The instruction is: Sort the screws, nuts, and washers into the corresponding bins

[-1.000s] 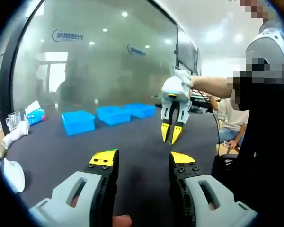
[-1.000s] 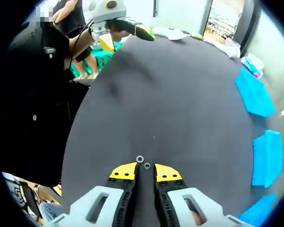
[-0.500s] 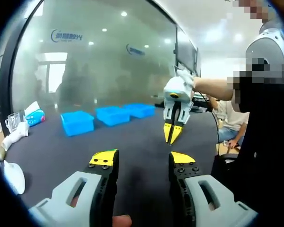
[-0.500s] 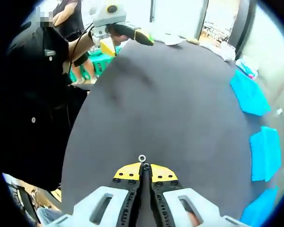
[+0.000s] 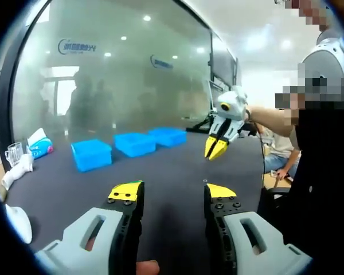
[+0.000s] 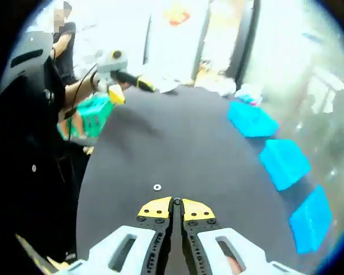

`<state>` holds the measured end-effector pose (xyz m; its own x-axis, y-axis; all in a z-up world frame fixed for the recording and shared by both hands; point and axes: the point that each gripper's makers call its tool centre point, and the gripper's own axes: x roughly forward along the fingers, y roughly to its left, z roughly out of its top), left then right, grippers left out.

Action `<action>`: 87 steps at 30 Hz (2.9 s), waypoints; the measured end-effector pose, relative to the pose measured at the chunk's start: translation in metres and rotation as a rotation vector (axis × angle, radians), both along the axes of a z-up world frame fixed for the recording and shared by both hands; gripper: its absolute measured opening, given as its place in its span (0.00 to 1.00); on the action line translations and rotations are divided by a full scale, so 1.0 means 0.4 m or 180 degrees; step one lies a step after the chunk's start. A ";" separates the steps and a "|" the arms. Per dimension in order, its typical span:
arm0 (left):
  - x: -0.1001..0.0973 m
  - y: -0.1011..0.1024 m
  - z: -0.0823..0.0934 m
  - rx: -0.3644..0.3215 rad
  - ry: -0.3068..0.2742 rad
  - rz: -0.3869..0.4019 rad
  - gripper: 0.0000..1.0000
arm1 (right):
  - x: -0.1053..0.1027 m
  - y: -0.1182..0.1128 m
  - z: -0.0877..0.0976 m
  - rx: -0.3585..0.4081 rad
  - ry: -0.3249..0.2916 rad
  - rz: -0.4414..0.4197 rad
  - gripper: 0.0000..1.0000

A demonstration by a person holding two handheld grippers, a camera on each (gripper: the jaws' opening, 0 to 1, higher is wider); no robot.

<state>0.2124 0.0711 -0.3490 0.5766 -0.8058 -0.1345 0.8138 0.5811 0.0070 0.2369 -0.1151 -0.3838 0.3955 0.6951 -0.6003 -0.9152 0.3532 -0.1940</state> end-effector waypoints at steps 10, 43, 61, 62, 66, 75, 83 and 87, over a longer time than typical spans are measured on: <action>0.005 -0.016 0.011 0.0021 -0.0021 -0.0036 0.40 | 0.017 -0.112 0.101 0.0923 -0.0624 -0.0901 0.03; 0.010 0.009 0.015 -0.0043 -0.0036 0.0086 0.40 | 0.407 -0.086 0.209 0.1267 -0.0840 -0.1409 0.03; 0.014 0.048 0.011 -0.0051 -0.0055 0.0255 0.40 | 0.660 -0.012 0.078 0.0609 -0.0340 -0.1649 0.03; 0.014 0.049 0.011 -0.0052 -0.0053 0.0258 0.40 | 0.660 -0.010 0.075 0.0587 -0.0350 -0.1643 0.03; 0.016 0.055 0.007 -0.0049 -0.0046 0.0274 0.40 | 0.656 0.001 0.072 0.0570 -0.0416 -0.1561 0.15; 0.015 0.053 0.007 -0.0069 -0.0041 0.0269 0.40 | 0.631 0.001 0.074 0.0600 -0.0410 -0.1522 0.27; 0.015 0.051 0.014 -0.0075 -0.0065 0.0269 0.40 | 0.560 -0.011 0.120 0.0866 -0.0491 -0.1491 0.29; 0.015 0.046 0.013 -0.0071 -0.0059 0.0257 0.40 | 0.488 -0.031 0.142 0.0944 -0.0613 -0.1452 0.31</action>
<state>0.2184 0.0895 -0.3439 0.6422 -0.7592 -0.1058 0.7640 0.6452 0.0080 0.4323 -0.1275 -0.3270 0.7777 0.5561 -0.2933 -0.6155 0.7686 -0.1746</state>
